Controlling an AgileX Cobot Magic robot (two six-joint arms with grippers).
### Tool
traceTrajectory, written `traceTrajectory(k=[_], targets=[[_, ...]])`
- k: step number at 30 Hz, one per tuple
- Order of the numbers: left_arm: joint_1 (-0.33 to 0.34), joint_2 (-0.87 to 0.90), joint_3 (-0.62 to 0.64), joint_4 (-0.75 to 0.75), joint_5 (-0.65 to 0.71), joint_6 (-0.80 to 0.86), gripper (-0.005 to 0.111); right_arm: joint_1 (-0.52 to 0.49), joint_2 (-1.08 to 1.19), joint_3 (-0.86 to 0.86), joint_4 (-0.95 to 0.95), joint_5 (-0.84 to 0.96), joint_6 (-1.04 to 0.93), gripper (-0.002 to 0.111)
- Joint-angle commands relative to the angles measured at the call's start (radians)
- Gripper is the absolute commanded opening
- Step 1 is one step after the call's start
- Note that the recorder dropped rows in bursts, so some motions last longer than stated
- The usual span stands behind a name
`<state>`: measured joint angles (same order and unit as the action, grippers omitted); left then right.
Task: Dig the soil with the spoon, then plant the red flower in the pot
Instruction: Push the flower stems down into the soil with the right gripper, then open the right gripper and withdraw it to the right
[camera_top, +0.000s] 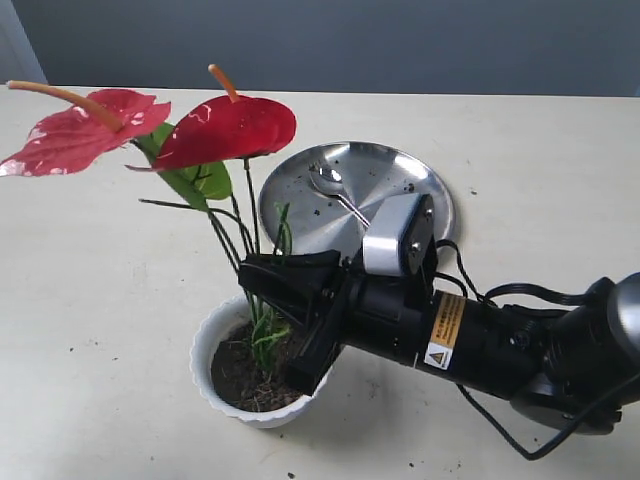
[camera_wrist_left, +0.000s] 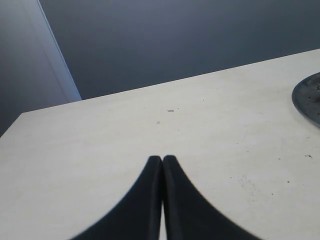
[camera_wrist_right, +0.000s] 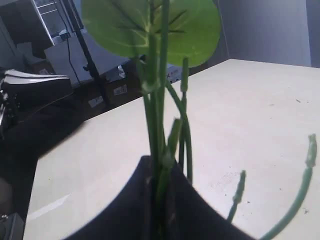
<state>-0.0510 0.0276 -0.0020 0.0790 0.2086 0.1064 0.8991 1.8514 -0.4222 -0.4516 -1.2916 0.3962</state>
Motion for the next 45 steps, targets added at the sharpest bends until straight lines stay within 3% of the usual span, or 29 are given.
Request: traceTrajectory(k=[1, 8, 14, 17, 25, 34, 45], targets=[[-0.002, -0.004, 0.002, -0.008, -0.008, -0.005, 0.000, -0.003, 0.048, 0.039, -0.066, 0.135, 0.000, -0.001], [-0.002, -0.004, 0.002, -0.008, -0.008, -0.005, 0.000, -0.003, 0.046, 0.039, -0.110, 0.139, 0.021, 0.001], [-0.002, -0.004, 0.002, -0.008, -0.008, -0.005, 0.000, -0.003, 0.046, 0.039, -0.115, 0.139, 0.022, 0.034], [-0.002, -0.004, 0.002, -0.008, -0.008, -0.005, 0.000, -0.003, 0.046, 0.039, -0.115, 0.137, 0.022, 0.042], [-0.002, -0.004, 0.002, -0.008, -0.008, -0.005, 0.000, -0.003, -0.052, 0.039, -0.070, 0.159, 0.031, 0.042], [-0.002, -0.004, 0.002, -0.008, -0.008, -0.005, 0.000, -0.003, -0.253, 0.039, -0.061, 0.441, 0.050, 0.042], [-0.002, -0.004, 0.002, -0.008, -0.008, -0.005, 0.000, -0.003, -0.374, 0.039, -0.111, 0.457, 0.103, 0.042]])
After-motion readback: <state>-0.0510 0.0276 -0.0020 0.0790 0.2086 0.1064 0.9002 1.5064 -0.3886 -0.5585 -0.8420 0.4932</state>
